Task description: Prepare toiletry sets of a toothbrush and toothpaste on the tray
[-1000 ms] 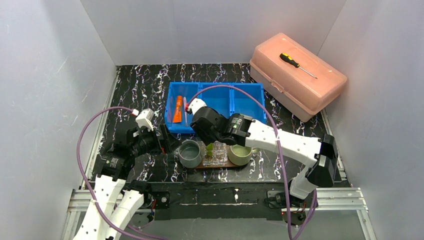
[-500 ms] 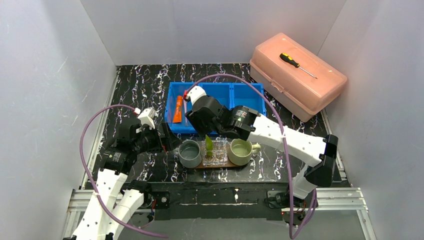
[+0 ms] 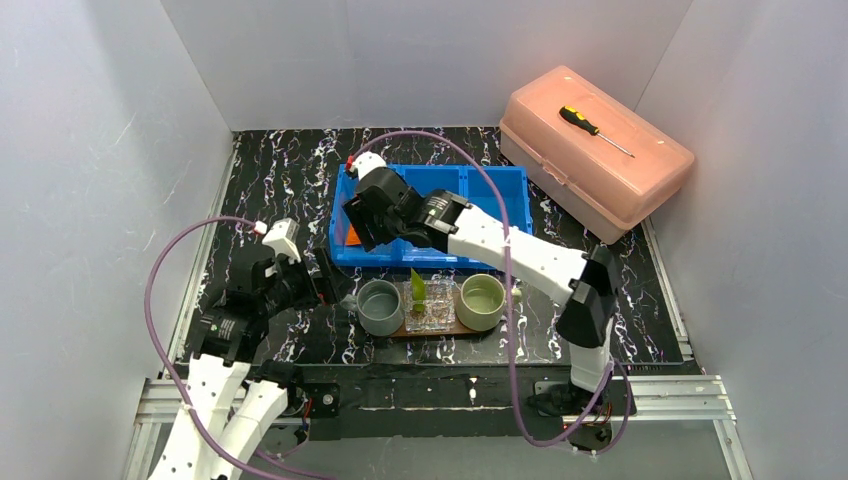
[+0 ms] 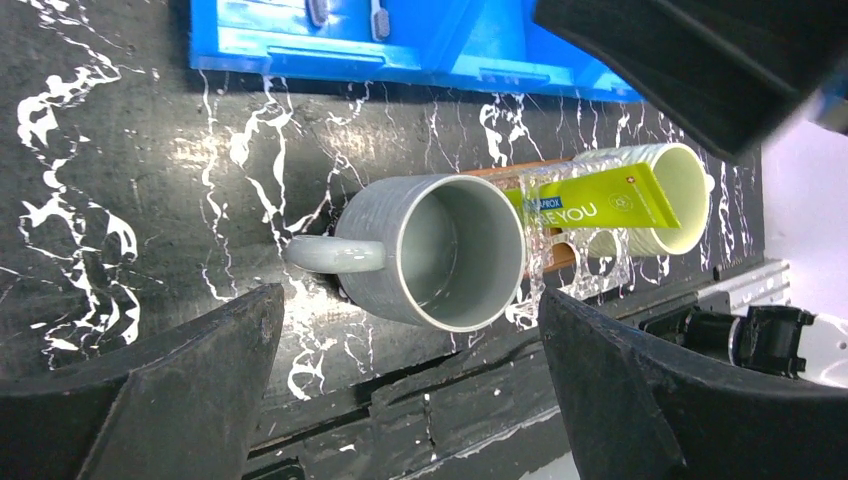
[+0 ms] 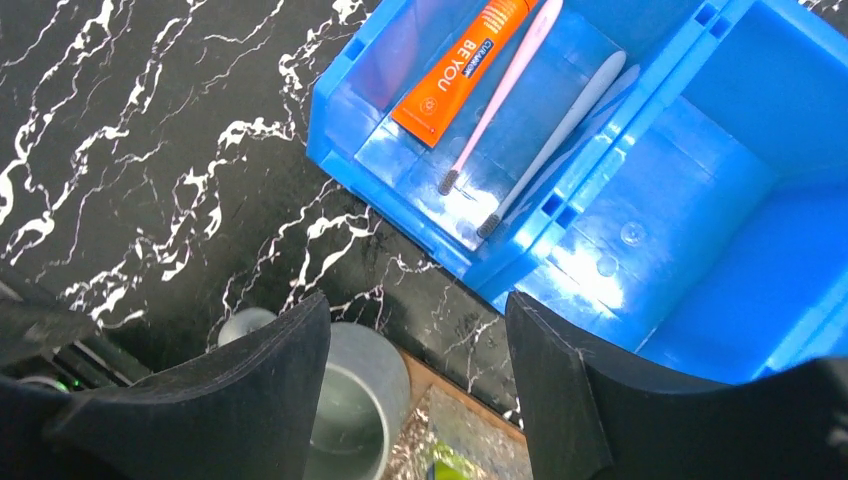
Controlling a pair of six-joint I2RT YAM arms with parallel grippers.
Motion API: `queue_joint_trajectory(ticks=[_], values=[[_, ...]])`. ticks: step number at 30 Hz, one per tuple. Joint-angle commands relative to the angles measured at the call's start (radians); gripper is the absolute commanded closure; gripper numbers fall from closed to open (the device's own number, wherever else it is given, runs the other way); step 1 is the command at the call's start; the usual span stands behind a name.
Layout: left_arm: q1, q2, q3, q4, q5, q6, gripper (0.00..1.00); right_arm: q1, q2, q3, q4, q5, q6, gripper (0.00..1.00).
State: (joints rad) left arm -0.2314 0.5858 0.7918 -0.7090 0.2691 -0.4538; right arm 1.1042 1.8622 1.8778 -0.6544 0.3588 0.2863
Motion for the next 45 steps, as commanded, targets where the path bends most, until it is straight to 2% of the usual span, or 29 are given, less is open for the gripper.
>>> queue_joint_trajectory(ticks=[1, 8, 16, 30, 45], values=[[0.0, -0.058, 0.01, -0.034, -0.085, -0.01, 0.02, -0.032, 0.064, 0.085, 0.079, -0.029, 0.06, 0.27], [0.0, -0.154, 0.014, -0.059, -0.173, -0.031, 0.02, -0.076, 0.192, 0.173, 0.094, -0.073, 0.11, 0.27], [0.002, -0.177, 0.02, -0.073, -0.214, -0.042, 0.02, -0.104, 0.322, 0.25, 0.12, -0.065, 0.17, 0.28], [0.007, -0.174, 0.02, -0.073, -0.203, -0.042, 0.02, -0.155, 0.5, 0.308, 0.196, -0.098, 0.252, 0.31], [0.009, -0.168, 0.018, -0.072, -0.197, -0.042, 0.02, -0.193, 0.619, 0.376, 0.24, -0.154, 0.274, 0.34]])
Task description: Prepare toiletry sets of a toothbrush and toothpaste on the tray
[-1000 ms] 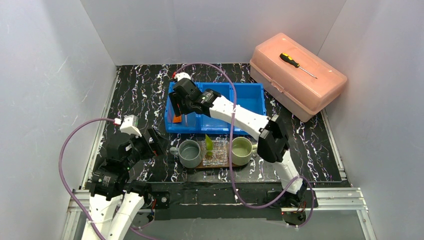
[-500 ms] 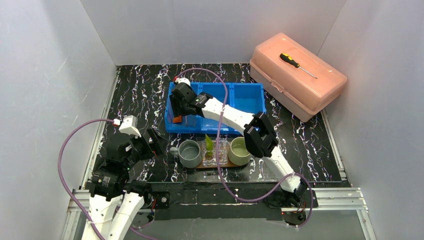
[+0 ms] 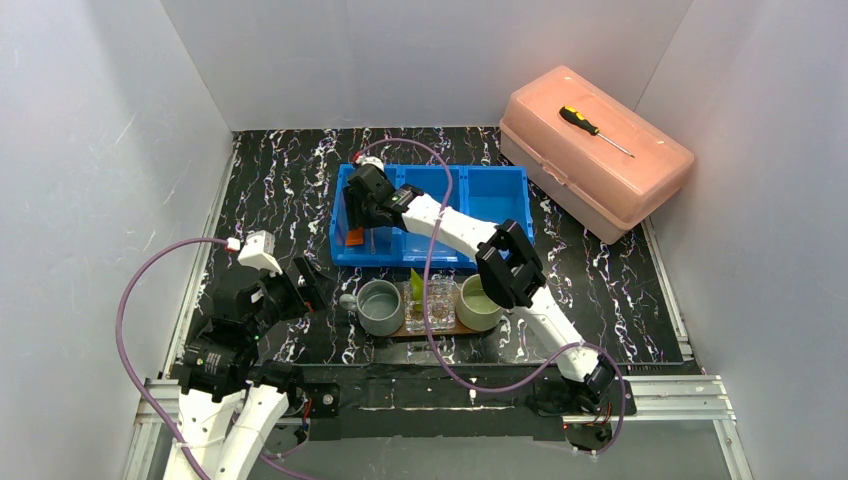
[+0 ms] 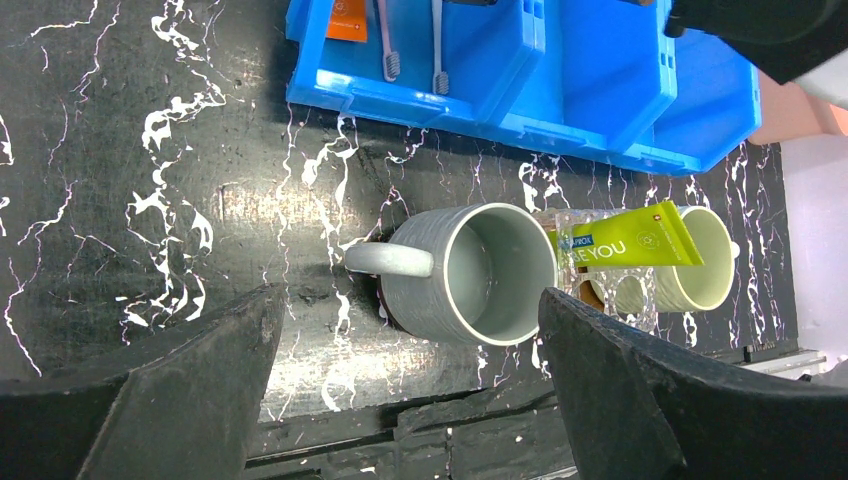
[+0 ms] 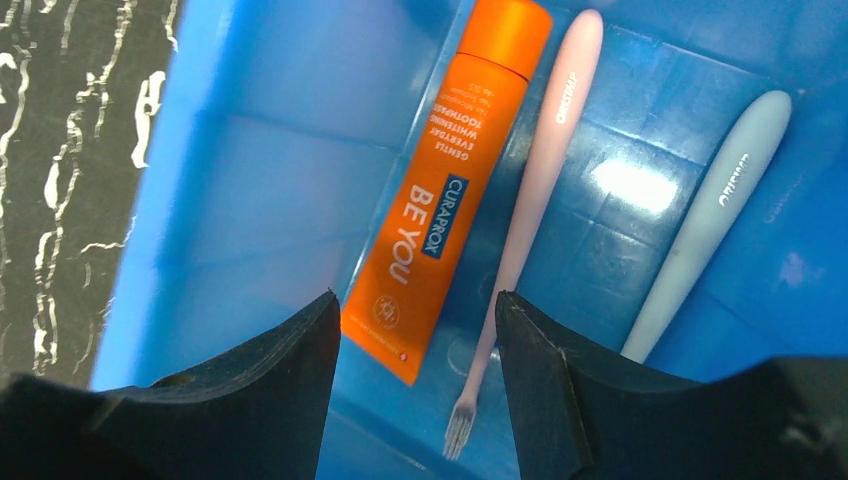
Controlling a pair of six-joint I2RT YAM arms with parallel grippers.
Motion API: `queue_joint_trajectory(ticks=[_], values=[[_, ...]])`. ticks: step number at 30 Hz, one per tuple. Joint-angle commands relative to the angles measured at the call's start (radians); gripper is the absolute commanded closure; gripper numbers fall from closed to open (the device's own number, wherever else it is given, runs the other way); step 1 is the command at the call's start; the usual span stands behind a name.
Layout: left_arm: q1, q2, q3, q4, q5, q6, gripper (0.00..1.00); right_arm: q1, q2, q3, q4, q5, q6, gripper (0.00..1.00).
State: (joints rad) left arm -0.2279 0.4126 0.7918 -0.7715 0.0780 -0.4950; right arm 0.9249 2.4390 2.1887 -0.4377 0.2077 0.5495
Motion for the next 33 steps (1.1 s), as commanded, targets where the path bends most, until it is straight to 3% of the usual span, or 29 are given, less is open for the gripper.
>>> queue_joint_trajectory(ticks=[1, 19, 33], values=[[0.006, 0.006, 0.018, -0.009, -0.006, -0.001, 0.02, -0.015, 0.049, 0.072, 0.025, -0.001, 0.01, 0.34], [0.006, 0.003, 0.017, -0.008, -0.003, -0.001, 0.02, -0.021, 0.088, 0.068, 0.088, -0.036, 0.012, 0.44], [0.006, 0.001, 0.015, -0.006, 0.0, 0.001, 0.02, -0.02, 0.02, 0.046, 0.137, 0.023, -0.03, 0.44]])
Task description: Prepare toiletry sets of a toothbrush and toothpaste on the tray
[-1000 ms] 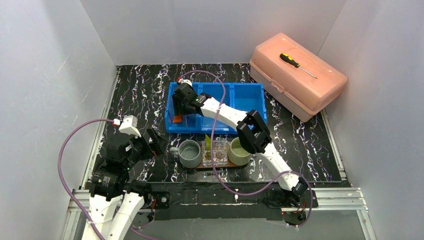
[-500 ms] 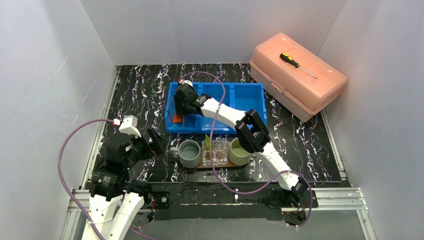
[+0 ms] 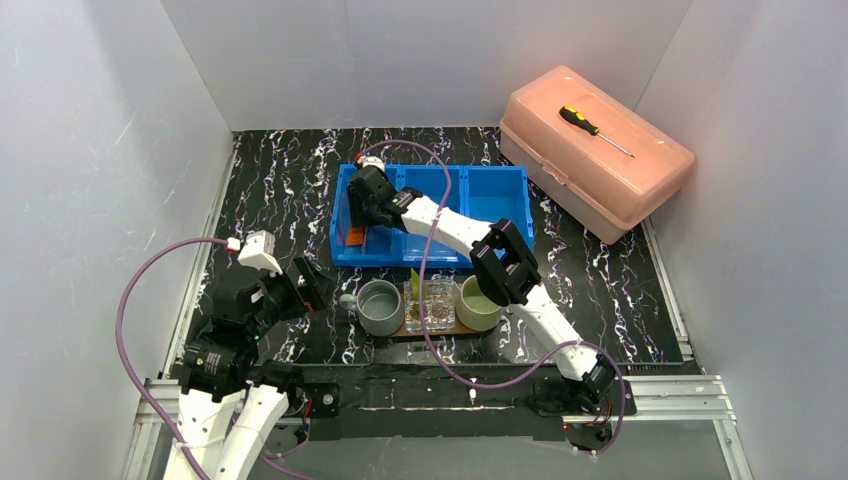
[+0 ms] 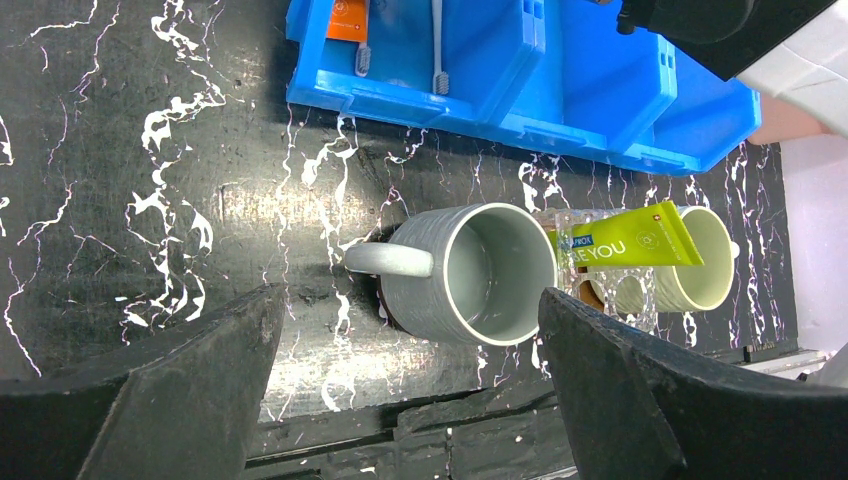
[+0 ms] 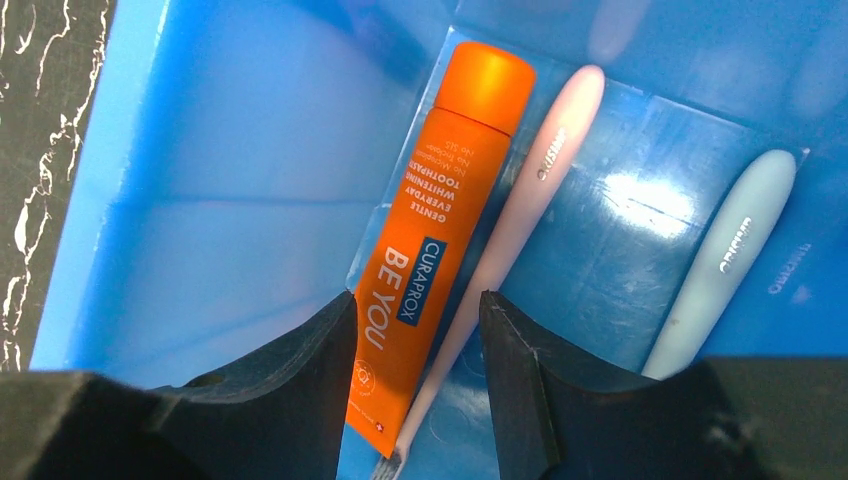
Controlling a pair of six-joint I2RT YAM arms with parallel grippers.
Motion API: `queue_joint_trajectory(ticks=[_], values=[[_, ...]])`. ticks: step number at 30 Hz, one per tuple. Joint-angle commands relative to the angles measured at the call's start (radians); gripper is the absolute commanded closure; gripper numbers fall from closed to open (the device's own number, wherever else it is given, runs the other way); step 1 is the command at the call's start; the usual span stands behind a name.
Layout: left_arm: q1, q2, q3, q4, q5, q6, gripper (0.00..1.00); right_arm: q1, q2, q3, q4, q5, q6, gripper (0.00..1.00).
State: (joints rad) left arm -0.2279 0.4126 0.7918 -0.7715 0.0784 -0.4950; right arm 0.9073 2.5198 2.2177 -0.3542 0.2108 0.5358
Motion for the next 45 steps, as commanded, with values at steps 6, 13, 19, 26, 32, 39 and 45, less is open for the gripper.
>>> queue_joint_trajectory(ticks=[6, 13, 19, 26, 32, 39, 45], values=[[0.006, 0.003, 0.015, -0.006, 0.0, 0.001, 0.02, -0.002, -0.042, 0.014, 0.072, -0.004, -0.008, 0.45], [0.006, 0.004, 0.015, -0.006, 0.0, 0.001, 0.02, -0.002, -0.013, 0.036, 0.085, -0.021, 0.001, 0.48], [0.006, 0.005, 0.015, -0.006, 0.0, 0.001, 0.02, -0.002, 0.012, 0.043, 0.09, -0.033, 0.014, 0.49], [0.006, 0.005, 0.015, -0.006, 0.0, 0.001, 0.02, -0.002, 0.039, 0.04, 0.095, -0.042, 0.024, 0.5], [0.006, 0.007, 0.015, -0.006, -0.001, 0.001, 0.02, -0.002, 0.055, 0.037, 0.098, -0.054, 0.029, 0.5], [0.006, 0.008, 0.015, -0.006, -0.002, 0.001, 0.02, -0.003, 0.065, 0.037, 0.098, -0.057, 0.025, 0.6], [0.006, 0.011, 0.015, -0.006, -0.002, 0.001, 0.02, -0.008, 0.041, 0.027, 0.106, -0.067, 0.022, 0.87]])
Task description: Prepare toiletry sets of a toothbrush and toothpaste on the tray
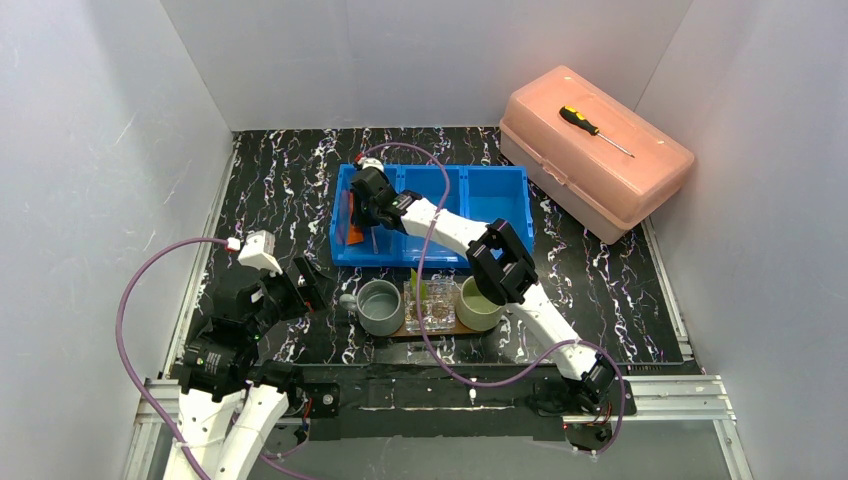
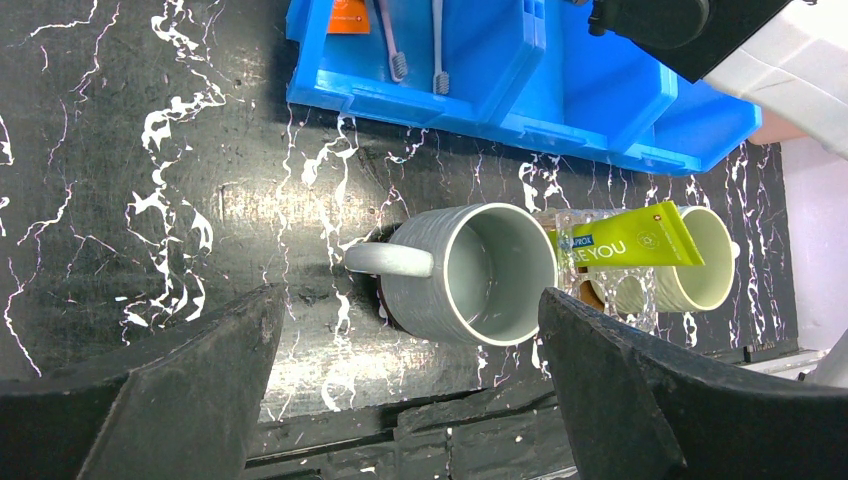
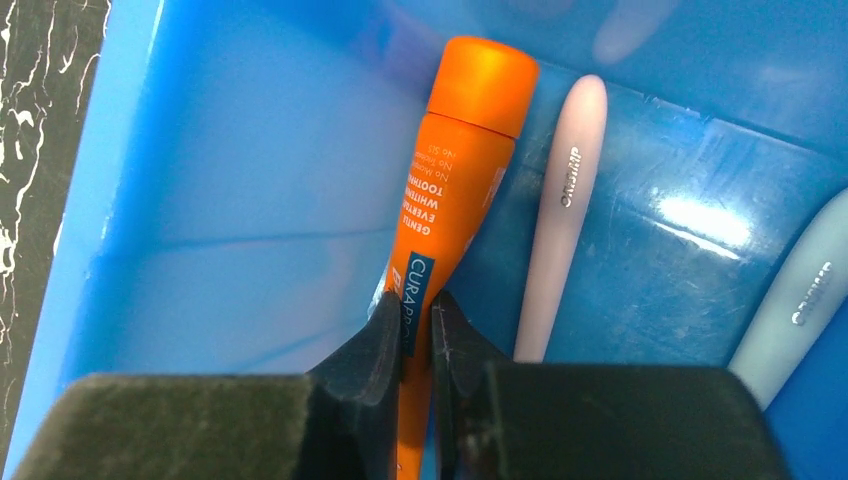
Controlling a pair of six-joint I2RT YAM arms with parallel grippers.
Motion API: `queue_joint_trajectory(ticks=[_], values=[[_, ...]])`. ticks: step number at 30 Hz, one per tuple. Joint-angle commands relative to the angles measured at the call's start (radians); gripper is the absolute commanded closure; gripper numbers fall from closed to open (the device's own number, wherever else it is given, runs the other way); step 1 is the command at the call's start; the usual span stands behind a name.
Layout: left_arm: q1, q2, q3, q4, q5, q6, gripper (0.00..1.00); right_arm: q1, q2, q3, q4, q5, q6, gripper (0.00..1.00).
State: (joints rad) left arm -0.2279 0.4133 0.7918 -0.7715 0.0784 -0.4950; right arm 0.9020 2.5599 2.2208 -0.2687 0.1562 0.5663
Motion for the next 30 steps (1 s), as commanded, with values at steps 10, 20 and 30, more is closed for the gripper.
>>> queue_joint_trajectory(ticks=[10, 20, 30], values=[[0.01, 0.018, 0.016, -0.006, 0.0, 0.002, 0.02, -0.005, -0.104, -0.016, 0.042, 0.008, -0.037, 0.99], [0.012, 0.023, 0.016, -0.006, 0.007, 0.004, 0.02, -0.005, -0.263, -0.1, 0.064, 0.056, -0.102, 0.99], [0.012, 0.043, 0.012, 0.006, 0.051, 0.011, 0.02, 0.002, -0.453, -0.218, 0.06, 0.067, -0.211, 0.99]])
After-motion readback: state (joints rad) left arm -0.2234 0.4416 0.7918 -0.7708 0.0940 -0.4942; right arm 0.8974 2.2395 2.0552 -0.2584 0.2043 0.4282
